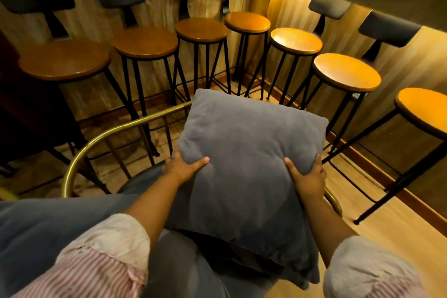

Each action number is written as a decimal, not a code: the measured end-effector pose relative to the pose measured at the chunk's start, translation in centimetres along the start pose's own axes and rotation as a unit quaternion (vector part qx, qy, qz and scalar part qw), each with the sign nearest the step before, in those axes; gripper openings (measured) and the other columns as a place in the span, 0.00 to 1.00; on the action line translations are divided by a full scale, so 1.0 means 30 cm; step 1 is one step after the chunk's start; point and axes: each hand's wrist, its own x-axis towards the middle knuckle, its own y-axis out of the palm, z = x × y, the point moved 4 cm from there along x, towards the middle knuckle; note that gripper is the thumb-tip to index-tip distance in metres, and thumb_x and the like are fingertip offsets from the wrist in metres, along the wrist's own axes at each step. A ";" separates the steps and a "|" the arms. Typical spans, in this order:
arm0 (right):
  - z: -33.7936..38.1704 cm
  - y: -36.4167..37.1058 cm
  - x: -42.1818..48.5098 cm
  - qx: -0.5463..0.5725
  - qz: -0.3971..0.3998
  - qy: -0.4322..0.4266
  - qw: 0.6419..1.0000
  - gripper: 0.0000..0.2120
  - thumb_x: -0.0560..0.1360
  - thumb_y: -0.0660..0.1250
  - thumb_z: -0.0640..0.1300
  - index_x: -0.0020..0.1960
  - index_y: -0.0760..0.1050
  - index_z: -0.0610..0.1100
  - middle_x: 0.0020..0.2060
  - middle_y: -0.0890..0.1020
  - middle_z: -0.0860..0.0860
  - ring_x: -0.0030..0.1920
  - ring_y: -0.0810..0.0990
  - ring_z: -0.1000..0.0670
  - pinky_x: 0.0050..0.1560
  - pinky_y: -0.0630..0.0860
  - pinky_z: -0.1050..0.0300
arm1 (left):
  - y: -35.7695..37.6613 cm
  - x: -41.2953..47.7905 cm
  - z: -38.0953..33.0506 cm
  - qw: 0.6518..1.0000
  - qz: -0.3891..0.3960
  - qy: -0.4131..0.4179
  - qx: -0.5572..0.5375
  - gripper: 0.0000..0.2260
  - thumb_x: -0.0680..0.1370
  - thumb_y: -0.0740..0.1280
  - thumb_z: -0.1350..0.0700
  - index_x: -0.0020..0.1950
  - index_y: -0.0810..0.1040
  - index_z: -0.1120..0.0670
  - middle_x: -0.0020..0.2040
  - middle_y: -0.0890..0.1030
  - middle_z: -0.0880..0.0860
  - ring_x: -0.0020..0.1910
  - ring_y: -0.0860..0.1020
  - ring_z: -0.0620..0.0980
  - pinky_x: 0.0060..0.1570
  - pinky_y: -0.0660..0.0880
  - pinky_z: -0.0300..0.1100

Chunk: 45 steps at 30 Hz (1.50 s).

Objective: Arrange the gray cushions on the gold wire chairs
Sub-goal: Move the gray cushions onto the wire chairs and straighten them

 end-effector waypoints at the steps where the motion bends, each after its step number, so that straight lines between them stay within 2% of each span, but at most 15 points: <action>1: 0.015 -0.013 -0.032 -0.012 -0.008 -0.022 1.000 0.45 0.68 0.67 0.64 0.77 0.50 0.50 0.75 0.59 0.40 0.73 0.61 0.35 0.71 0.61 0.34 | -0.005 -0.041 -0.010 1.000 0.004 0.008 0.024 0.58 0.55 0.66 0.24 0.78 0.45 0.44 0.78 0.57 0.58 0.75 0.59 0.66 0.71 0.62 0.63; 4: 0.054 -0.032 -0.159 -0.038 0.005 -0.103 0.994 0.38 0.73 0.66 0.59 0.76 0.57 0.45 0.74 0.64 0.41 0.72 0.63 0.37 0.71 0.63 0.40 | -0.026 -0.187 -0.032 0.990 0.038 0.049 0.129 0.45 0.69 0.65 0.33 0.78 0.53 0.51 0.77 0.62 0.60 0.73 0.64 0.63 0.70 0.65 0.55; 6: 0.082 -0.038 -0.281 -0.019 0.035 -0.150 0.988 0.34 0.74 0.66 0.55 0.75 0.60 0.42 0.72 0.68 0.41 0.72 0.66 0.39 0.72 0.63 0.43 | -0.057 -0.316 -0.025 0.980 0.051 0.088 0.173 0.38 0.72 0.63 0.35 0.77 0.59 0.53 0.76 0.64 0.57 0.73 0.65 0.60 0.70 0.66 0.54; 10: 0.166 -0.065 -0.597 0.035 0.085 -0.207 0.974 0.28 0.77 0.65 0.50 0.72 0.66 0.38 0.70 0.70 0.39 0.70 0.67 0.39 0.71 0.63 0.47 | -0.201 -0.646 0.034 0.974 -0.033 0.139 0.174 0.30 0.75 0.62 0.39 0.73 0.66 0.53 0.70 0.73 0.58 0.68 0.72 0.61 0.64 0.71 0.55; 12: 0.206 -0.075 -0.791 0.042 0.121 -0.242 0.962 0.25 0.78 0.64 0.49 0.70 0.67 0.38 0.69 0.70 0.39 0.70 0.68 0.40 0.69 0.63 0.49 | -0.289 -0.844 0.098 0.970 -0.077 0.150 0.178 0.28 0.76 0.61 0.40 0.72 0.68 0.53 0.69 0.73 0.57 0.69 0.70 0.60 0.65 0.69 0.55; 17: 0.308 -0.058 -1.244 0.072 0.217 -0.338 0.913 0.21 0.78 0.62 0.46 0.68 0.70 0.38 0.67 0.73 0.39 0.67 0.70 0.41 0.65 0.64 0.55 | -0.512 -1.230 0.368 0.969 -0.155 0.112 0.157 0.29 0.76 0.61 0.40 0.73 0.66 0.51 0.72 0.71 0.56 0.71 0.68 0.58 0.68 0.67 0.54; 20: 0.352 0.017 -1.489 0.068 0.274 -0.393 0.875 0.19 0.78 0.63 0.45 0.67 0.71 0.39 0.64 0.75 0.41 0.66 0.72 0.42 0.62 0.65 0.59 | -0.651 -1.404 0.561 0.967 -0.196 0.071 0.147 0.27 0.76 0.63 0.40 0.71 0.70 0.52 0.69 0.74 0.56 0.70 0.71 0.57 0.66 0.69 0.53; 22: 0.370 0.092 -1.648 0.079 0.299 -0.417 0.855 0.19 0.78 0.64 0.45 0.66 0.72 0.38 0.63 0.77 0.40 0.65 0.74 0.42 0.66 0.67 0.55 | -0.742 -1.502 0.711 0.968 -0.214 0.039 0.126 0.25 0.76 0.63 0.42 0.69 0.71 0.54 0.69 0.75 0.56 0.69 0.71 0.57 0.66 0.70 0.53; 25: 0.383 0.232 -1.863 0.082 0.347 -0.424 0.832 0.18 0.77 0.65 0.43 0.65 0.73 0.37 0.62 0.78 0.39 0.64 0.75 0.42 0.66 0.67 0.52 | -0.872 -1.612 0.946 0.970 -0.222 -0.007 0.103 0.30 0.76 0.62 0.39 0.74 0.64 0.53 0.74 0.68 0.55 0.73 0.66 0.57 0.69 0.67 0.55; 29: 0.382 0.453 -2.113 0.063 0.420 -0.391 0.817 0.19 0.77 0.64 0.46 0.66 0.72 0.39 0.63 0.77 0.41 0.63 0.75 0.43 0.66 0.70 0.48 | -1.046 -1.717 1.286 0.964 -0.251 -0.062 0.064 0.41 0.70 0.57 0.27 0.74 0.65 0.52 0.73 0.70 0.54 0.71 0.69 0.58 0.67 0.68 0.54; 34: 0.364 0.747 -2.332 0.010 0.484 -0.320 0.815 0.21 0.78 0.63 0.49 0.67 0.71 0.40 0.64 0.76 0.40 0.64 0.75 0.41 0.66 0.70 0.47 | -1.229 -1.843 1.665 0.944 -0.292 -0.155 -0.023 0.26 0.78 0.64 0.48 0.72 0.66 0.60 0.73 0.69 0.59 0.72 0.68 0.59 0.68 0.65 0.50; 37: 0.331 0.893 -2.420 -0.012 0.504 -0.261 0.823 0.22 0.78 0.63 0.50 0.67 0.70 0.38 0.65 0.76 0.39 0.64 0.74 0.41 0.60 0.69 0.53 | -1.268 -1.892 1.884 0.923 -0.313 -0.205 -0.094 0.26 0.79 0.63 0.49 0.73 0.65 0.59 0.74 0.68 0.58 0.73 0.66 0.58 0.68 0.64 0.48; 40: 0.300 1.026 -2.473 -0.070 0.529 -0.229 0.814 0.25 0.78 0.62 0.54 0.69 0.69 0.40 0.66 0.74 0.41 0.65 0.72 0.41 0.59 0.68 0.52 | -1.268 -1.924 2.048 0.891 -0.344 -0.248 -0.162 0.27 0.79 0.63 0.48 0.75 0.63 0.57 0.75 0.66 0.57 0.74 0.65 0.58 0.69 0.63 0.47; 43: 0.295 1.170 -2.504 -0.107 0.541 -0.229 0.802 0.26 0.77 0.62 0.54 0.67 0.69 0.38 0.65 0.74 0.40 0.64 0.73 0.39 0.59 0.69 0.51 | -1.238 -1.901 2.213 0.864 -0.362 -0.285 -0.205 0.36 0.73 0.64 0.36 0.76 0.61 0.52 0.73 0.69 0.58 0.70 0.71 0.61 0.68 0.69 0.54; 45: 0.290 1.278 -2.521 -0.129 0.546 -0.237 0.793 0.24 0.78 0.62 0.52 0.62 0.72 0.33 0.59 0.78 0.37 0.61 0.75 0.38 0.56 0.71 0.52 | -1.188 -1.865 2.316 0.838 -0.378 -0.313 -0.239 0.44 0.66 0.62 0.28 0.77 0.56 0.48 0.74 0.68 0.56 0.68 0.72 0.63 0.64 0.72 0.59</action>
